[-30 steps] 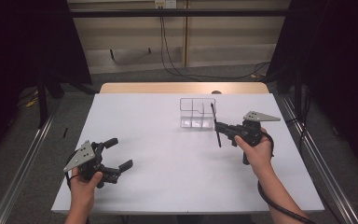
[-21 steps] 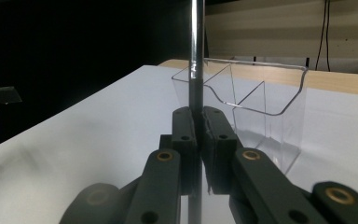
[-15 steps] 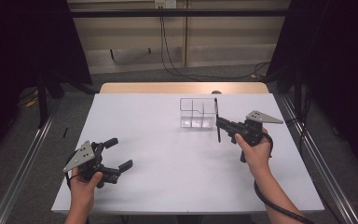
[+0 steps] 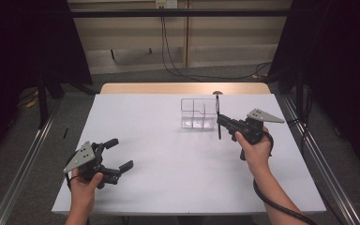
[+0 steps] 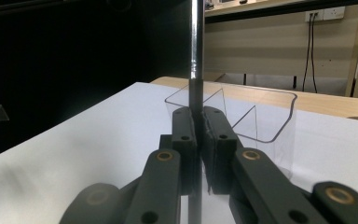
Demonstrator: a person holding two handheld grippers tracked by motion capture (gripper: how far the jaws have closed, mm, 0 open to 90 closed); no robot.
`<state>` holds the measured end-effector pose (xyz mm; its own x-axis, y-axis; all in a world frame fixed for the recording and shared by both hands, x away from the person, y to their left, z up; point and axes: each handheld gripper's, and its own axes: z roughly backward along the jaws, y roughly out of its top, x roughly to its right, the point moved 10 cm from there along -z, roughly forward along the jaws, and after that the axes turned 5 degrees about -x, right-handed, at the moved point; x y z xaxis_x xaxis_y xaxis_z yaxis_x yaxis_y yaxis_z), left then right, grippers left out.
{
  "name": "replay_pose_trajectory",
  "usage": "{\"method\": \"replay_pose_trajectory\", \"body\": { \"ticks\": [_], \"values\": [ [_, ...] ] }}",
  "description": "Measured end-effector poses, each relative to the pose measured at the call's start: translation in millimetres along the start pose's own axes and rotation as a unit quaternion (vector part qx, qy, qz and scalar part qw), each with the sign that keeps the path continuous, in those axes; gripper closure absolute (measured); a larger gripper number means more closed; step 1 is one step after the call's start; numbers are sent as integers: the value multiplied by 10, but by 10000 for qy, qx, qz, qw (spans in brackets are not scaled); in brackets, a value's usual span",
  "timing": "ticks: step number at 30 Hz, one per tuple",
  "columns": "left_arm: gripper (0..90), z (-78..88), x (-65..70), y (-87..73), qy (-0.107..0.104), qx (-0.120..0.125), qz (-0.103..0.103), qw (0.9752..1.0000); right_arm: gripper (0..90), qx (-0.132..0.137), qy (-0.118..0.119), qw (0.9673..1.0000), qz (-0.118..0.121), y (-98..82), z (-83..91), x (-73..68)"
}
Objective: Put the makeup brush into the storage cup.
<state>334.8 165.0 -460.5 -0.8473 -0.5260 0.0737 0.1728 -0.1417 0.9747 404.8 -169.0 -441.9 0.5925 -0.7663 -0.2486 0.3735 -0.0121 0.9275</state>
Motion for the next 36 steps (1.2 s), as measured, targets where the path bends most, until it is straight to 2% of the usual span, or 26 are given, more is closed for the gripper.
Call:
{"method": "replay_pose_trajectory", "body": {
  "ticks": [11, 25, 36],
  "values": [
    [0, -20, 14, -8, -10, -33, -28, 10000, 847, 107, 28, 9999, -73, 63, -31, 12],
    [0, -24, 18, -15, -11, -63, -52, 10000, 847, 142, 9, 9999, 39, 142, -90, -14],
    [0, -28, 23, -18, -42, -57, -38, 10000, 847, 247, -39, 9997, -15, 216, -116, 9]
  ]
}}
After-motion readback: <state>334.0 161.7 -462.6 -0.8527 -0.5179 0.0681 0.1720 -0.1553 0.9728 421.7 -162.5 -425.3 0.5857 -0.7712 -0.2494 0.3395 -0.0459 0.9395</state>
